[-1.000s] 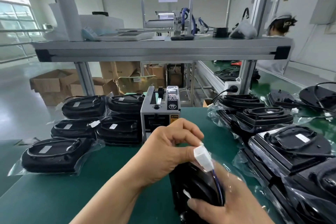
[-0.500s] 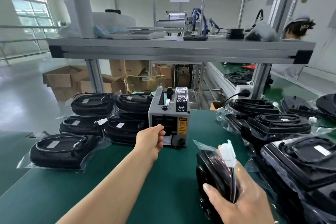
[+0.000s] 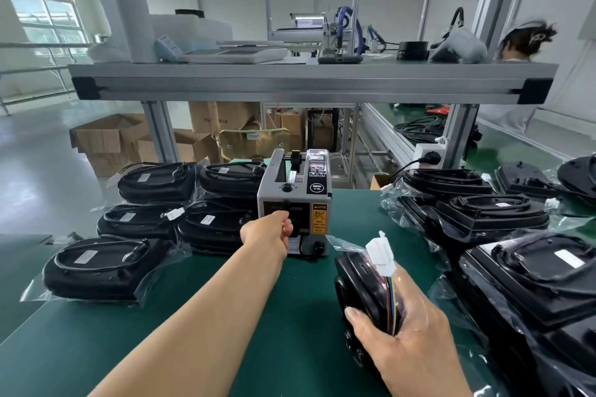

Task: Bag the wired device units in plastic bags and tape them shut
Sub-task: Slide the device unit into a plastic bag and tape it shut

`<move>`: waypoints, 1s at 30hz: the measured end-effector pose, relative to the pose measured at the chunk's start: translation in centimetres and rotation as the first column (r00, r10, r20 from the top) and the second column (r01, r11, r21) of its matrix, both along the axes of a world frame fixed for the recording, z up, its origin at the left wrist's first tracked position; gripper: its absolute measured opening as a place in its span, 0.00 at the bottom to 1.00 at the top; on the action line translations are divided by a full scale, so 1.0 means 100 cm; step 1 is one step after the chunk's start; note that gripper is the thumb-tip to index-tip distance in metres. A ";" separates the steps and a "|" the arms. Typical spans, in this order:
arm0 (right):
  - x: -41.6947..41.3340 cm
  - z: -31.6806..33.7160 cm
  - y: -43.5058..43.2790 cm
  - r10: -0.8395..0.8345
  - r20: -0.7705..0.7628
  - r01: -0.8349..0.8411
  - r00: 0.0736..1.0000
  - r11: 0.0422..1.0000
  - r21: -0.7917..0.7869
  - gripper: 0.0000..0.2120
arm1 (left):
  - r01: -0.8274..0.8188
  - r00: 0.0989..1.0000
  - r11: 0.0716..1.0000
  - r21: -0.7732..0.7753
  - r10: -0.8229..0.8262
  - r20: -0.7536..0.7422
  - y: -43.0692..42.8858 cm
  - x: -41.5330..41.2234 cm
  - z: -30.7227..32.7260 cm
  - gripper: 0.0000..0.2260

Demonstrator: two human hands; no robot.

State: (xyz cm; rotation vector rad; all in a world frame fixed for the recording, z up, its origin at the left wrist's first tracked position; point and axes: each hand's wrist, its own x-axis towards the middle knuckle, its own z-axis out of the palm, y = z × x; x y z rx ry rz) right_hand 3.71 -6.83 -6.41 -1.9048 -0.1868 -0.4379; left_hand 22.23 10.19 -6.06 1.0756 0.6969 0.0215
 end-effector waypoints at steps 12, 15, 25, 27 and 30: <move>0.000 0.001 -0.014 0.067 -0.014 -0.068 0.998 0.991 -0.112 0.37 | 0.555 0.733 0.824 0.118 -0.551 0.400 0.020 -0.124 0.038 0.09; 0.002 0.002 -0.018 0.093 -0.052 -0.098 0.994 0.989 -0.114 0.37 | 0.702 0.560 0.670 0.243 -0.729 0.393 0.016 -0.159 0.054 0.07; -0.001 0.008 -0.022 0.155 -0.075 -0.163 0.985 0.979 -0.126 0.30 | 0.587 0.605 0.635 0.502 -0.756 0.249 -0.017 -0.151 0.061 0.06; -0.001 0.008 -0.022 0.168 -0.084 -0.177 0.982 0.976 -0.125 0.29 | 0.580 0.605 0.627 0.521 -0.759 0.240 -0.019 -0.148 0.063 0.05; -0.001 0.007 -0.022 0.162 -0.087 -0.172 0.983 0.976 -0.131 0.28 | 0.577 0.607 0.618 0.534 -0.762 0.227 -0.020 -0.147 0.063 0.06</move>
